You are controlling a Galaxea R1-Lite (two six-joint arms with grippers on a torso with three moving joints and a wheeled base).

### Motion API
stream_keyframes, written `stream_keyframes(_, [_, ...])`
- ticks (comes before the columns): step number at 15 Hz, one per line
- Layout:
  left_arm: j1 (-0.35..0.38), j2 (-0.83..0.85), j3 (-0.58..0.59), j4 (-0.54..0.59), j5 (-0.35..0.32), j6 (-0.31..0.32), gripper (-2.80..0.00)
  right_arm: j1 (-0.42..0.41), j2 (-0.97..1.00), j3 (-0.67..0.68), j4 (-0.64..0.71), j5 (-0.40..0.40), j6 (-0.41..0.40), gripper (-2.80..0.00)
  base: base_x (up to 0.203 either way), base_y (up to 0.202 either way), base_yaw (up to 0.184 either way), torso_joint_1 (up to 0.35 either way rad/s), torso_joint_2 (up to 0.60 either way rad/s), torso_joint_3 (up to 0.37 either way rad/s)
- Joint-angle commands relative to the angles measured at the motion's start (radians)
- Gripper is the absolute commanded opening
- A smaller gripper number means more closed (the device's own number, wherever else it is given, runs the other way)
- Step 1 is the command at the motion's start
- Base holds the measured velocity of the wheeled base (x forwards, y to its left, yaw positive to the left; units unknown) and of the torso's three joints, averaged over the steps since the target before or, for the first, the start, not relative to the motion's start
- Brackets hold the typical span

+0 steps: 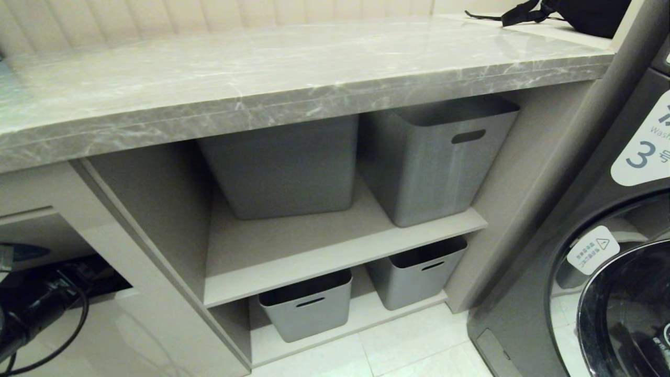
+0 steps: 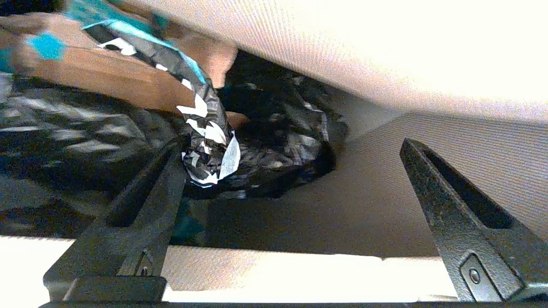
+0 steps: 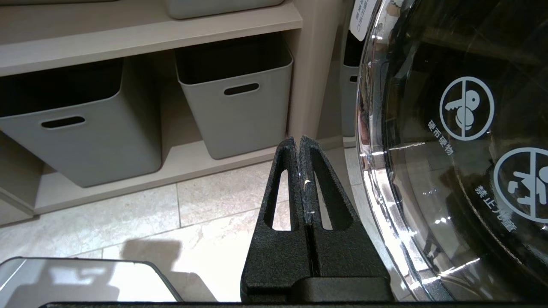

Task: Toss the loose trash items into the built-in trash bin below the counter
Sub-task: Put the garbage in the trash can

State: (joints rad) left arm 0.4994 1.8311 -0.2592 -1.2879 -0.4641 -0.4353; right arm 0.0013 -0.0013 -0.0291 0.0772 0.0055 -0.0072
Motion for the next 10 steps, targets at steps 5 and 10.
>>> stream_keyframes(5, [-0.001, -0.007, -0.063, -0.016, -0.01, 0.029, 0.0, 0.0, 0.001, 0.0, 0.001, 0.001, 0.0, -2.8, 0.0, 0.0, 0.0, 0.0, 0.0, 0.0])
stream_keyframes(10, [0.02, -0.036, 0.0, -0.014, 0.013, 0.219, 0.0, 0.0, 0.0, 0.0, 0.001, 0.001, 0.0, -2.8, 0.0, 0.0, 0.0, 0.0, 0.0, 0.0])
